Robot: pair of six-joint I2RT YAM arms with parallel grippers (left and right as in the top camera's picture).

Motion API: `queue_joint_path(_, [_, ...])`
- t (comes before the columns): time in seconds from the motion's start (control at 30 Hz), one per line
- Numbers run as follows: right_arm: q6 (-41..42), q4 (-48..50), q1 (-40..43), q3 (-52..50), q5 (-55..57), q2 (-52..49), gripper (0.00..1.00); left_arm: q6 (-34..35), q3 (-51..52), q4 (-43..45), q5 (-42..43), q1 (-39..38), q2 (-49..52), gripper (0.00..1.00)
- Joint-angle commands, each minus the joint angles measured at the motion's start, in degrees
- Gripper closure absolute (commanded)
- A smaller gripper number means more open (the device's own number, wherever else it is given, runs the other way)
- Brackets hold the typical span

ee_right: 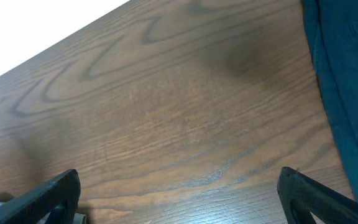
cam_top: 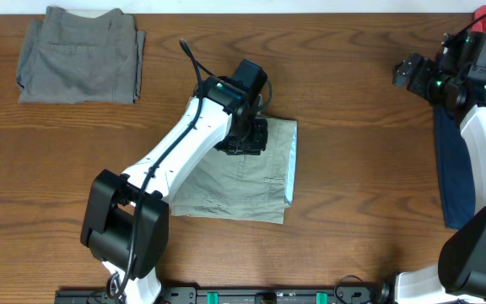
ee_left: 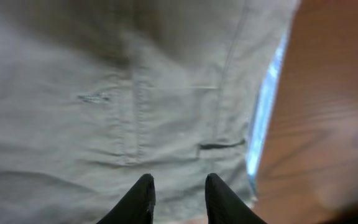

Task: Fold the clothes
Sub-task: 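Lay the folded edge down and press it flat with the left gripper, then open and withdraw the left gripper toward the upper left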

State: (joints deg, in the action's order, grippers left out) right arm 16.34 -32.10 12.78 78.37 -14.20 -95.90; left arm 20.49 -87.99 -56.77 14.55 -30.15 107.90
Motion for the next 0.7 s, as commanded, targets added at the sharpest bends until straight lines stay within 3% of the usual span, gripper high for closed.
queue_joint_path(0.0, [0.3,0.0,-0.3,0.3,-0.2,-0.1,0.01,-0.2,-0.5,0.0,-10.1,2.1,-1.5,0.51])
queue_joint_path(0.1, [0.3,0.0,-0.3,0.3,-0.2,-0.1,0.01,-0.2,-0.5,0.1,-12.5,7.2,-1.5,0.15])
queue_joint_path(0.17, [0.3,0.0,-0.3,0.3,-0.2,-0.1,0.01,-0.2,-0.5,0.0,-12.2,12.1,-1.5,0.02])
queue_joint_path(0.33, [0.3,0.0,-0.3,0.3,-0.2,-0.1,0.01,-0.9,-0.3,-1.4,-8.4,25.4,-1.4,0.02])
queue_joint_path(0.5, [0.3,0.0,-0.3,0.3,-0.2,-0.1,0.01,-10.1,2.3,-1.3,7.4,36.1,-1.0,0.02])
queue_joint_path(0.67, [0.3,0.0,-0.3,0.3,-0.2,-0.1,0.01,-17.2,9.1,1.5,18.1,40.9,-0.8,0.02])
